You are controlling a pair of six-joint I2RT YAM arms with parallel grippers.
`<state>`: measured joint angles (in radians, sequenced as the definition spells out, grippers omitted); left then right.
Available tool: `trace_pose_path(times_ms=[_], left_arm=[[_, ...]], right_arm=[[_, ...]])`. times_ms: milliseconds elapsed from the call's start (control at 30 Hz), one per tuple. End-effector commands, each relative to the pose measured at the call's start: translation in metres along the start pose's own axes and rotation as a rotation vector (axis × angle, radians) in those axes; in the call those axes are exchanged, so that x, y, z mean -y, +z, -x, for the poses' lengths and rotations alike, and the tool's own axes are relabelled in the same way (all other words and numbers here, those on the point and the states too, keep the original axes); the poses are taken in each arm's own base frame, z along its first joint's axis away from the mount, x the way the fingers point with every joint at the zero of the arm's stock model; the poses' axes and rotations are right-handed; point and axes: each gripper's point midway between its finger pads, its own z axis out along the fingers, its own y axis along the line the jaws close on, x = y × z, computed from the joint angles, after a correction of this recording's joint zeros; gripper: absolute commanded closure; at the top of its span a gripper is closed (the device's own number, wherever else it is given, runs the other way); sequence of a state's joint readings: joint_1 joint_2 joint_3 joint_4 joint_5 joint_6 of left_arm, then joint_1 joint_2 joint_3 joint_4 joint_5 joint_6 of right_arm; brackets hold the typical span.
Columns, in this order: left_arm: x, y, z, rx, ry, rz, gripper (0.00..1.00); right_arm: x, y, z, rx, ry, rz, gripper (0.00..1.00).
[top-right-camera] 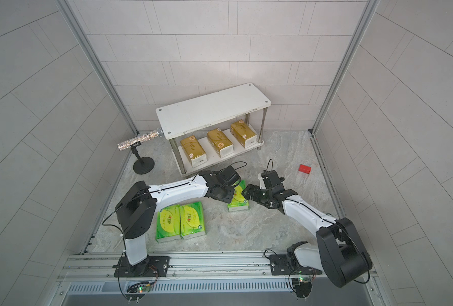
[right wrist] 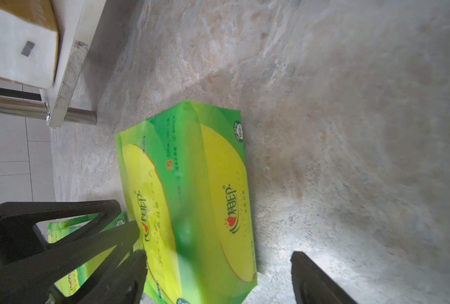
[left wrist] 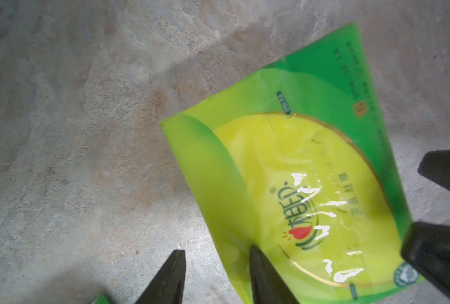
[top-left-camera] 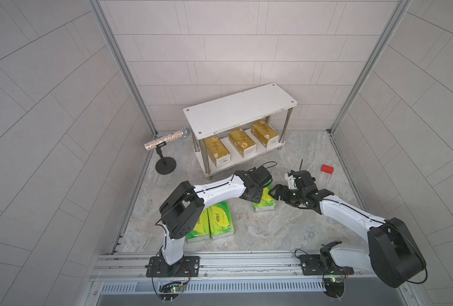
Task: Place the tissue boxes on the shelf by color
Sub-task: Pick up the box of tissues from the center of the board.
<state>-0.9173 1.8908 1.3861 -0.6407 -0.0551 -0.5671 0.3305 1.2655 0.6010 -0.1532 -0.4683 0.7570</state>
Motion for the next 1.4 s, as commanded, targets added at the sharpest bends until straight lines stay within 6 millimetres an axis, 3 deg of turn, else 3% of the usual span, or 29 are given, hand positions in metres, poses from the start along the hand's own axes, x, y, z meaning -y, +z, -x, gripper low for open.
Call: trace_pose_path(times_ms=[0,567,867,1133,1367], left_arm=[[-0.020,0.017,-0.021,-0.061,0.017,0.078,0.54],[-0.041,0.022,-0.033,-0.106,0.009,0.134,0.55],[-0.039,0.024,-0.034,-0.115,0.007,0.114,0.55],[-0.032,0.017,-0.026,-0.098,0.007,0.082,0.54],[-0.031,-0.016,0.002,-0.018,0.014,0.076,0.42]], right_arm=[[-0.008,0.001,0.005,0.000,-0.004,0.031,0.11],[-0.008,0.026,-0.007,-0.012,0.159,0.160,0.07],[-0.019,0.036,-0.006,-0.024,0.214,0.262,0.10],[-0.027,0.038,-0.003,-0.025,0.255,0.316,0.28],[-0.031,0.029,0.005,-0.010,0.228,0.298,0.35]])
